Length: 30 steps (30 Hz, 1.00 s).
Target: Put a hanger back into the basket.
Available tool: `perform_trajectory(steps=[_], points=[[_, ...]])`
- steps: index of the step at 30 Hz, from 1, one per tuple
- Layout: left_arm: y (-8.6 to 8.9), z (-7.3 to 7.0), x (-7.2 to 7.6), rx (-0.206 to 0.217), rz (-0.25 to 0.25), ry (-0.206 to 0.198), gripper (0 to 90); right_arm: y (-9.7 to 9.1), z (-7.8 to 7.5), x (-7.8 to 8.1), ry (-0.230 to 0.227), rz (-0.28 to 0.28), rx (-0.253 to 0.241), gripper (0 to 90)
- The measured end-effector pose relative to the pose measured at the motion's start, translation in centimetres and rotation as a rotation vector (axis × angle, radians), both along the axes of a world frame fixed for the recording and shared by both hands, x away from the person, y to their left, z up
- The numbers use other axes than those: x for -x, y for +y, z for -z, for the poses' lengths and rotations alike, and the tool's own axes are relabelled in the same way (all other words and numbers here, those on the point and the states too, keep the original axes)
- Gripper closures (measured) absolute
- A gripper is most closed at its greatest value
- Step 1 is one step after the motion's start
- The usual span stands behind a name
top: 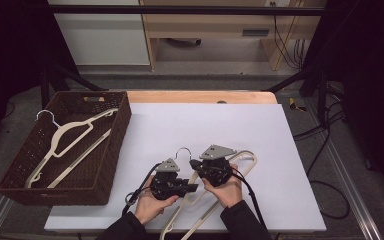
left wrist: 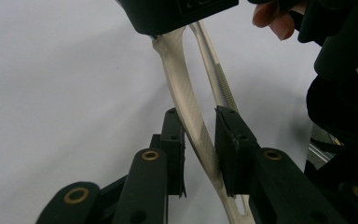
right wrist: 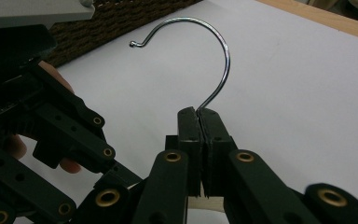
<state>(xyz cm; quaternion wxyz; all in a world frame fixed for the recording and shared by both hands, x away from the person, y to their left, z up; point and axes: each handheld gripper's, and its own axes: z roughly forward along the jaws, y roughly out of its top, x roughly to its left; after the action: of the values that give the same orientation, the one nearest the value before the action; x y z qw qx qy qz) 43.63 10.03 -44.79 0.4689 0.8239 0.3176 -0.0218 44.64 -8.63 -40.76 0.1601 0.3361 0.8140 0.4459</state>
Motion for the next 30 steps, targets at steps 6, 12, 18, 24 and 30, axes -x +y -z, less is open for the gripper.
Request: perform_trajectory(steps=[6, 12, 18, 24, 30], points=[[0.1, -0.3, 0.3, 0.004, -0.023, 0.016, 75.2, -1.4, -0.6, 0.4, -0.011, -0.021, -0.078, 79.6], [0.6, -1.1, 0.6, 0.041, -0.038, 0.016, 78.7, -3.9, -1.5, 1.2, -0.045, -0.018, -0.12, 65.5], [1.3, -2.5, 1.3, 0.067, -0.034, -0.009, 84.3, -7.4, -2.0, 1.9, -0.069, 0.031, -0.168, 50.7], [2.1, -3.5, 1.6, 0.053, -0.043, -0.049, 85.6, -10.1, -1.8, 2.3, -0.095, 0.077, -0.179, 36.2], [3.8, -4.9, 1.6, 0.068, -0.05, -0.081, 85.7, -11.7, -2.2, 2.6, -0.127, 0.109, -0.183, 19.4]])
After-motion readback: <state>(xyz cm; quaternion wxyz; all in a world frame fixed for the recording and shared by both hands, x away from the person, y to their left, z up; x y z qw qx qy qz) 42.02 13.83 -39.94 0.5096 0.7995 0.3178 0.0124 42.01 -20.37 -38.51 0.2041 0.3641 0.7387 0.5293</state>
